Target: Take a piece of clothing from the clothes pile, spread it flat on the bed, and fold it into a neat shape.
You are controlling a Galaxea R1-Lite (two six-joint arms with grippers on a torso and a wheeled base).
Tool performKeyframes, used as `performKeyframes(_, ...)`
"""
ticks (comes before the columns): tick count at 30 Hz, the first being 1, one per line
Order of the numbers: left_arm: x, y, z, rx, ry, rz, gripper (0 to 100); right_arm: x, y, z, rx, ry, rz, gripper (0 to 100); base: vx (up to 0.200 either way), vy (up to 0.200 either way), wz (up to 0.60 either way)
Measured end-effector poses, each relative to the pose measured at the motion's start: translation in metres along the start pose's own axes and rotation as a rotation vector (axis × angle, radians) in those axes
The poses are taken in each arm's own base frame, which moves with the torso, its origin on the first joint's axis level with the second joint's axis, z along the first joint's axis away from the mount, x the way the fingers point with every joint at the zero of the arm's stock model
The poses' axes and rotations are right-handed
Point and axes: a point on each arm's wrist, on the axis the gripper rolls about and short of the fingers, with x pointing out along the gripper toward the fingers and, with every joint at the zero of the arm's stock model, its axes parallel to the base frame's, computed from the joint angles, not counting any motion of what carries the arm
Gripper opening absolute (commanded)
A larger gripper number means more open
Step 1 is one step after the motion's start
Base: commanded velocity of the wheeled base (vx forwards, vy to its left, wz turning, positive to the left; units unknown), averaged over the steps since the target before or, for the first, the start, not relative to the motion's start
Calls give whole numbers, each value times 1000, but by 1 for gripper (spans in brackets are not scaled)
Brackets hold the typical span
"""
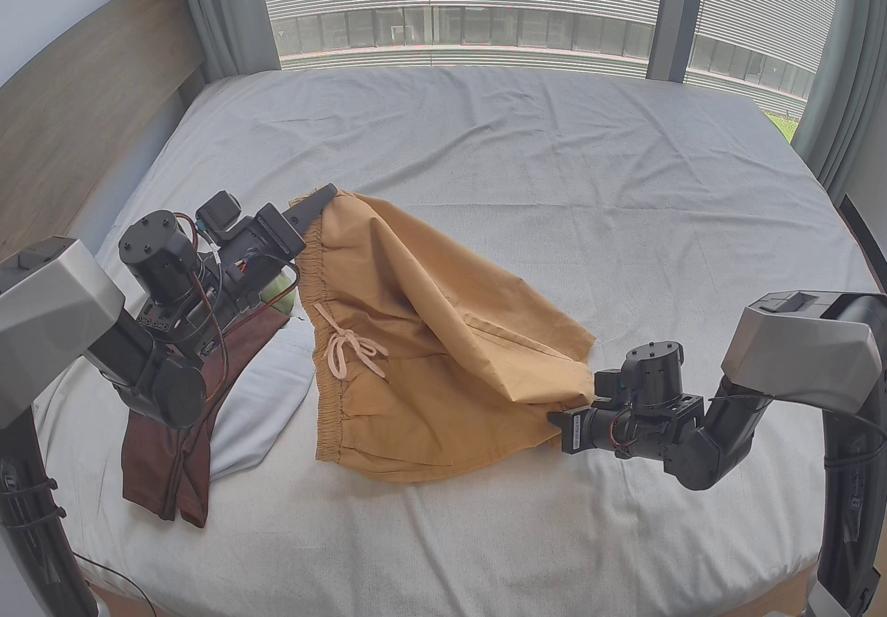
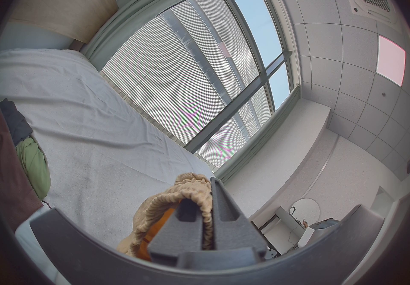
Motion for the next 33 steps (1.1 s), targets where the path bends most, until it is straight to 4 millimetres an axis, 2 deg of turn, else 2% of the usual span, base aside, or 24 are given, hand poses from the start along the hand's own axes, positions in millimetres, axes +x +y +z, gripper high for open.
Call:
performKeyframes(5,0,0,1,1,-2,0,0,-4,-2,-5,-12,-10,-1,100,0,0,0)
performKeyframes(16,1,0,2,3,-7,-4,0,-25,-17,-25,-107,0,-34,100,0,0,0)
performKeyframes(28,2,-2,2,4,-8,-10,0,-13,-34,-32,-141,10,-62,100,0,0,0)
performKeyframes(29,2,-3,2,3,-7,-11,0,-11,-35,-31,-142,5,-63,0,0,0,0)
performKeyframes(33,2,-3,2,3,-7,-11,0,-1,-38,-29,-147,-13,-64,0,0,0,0)
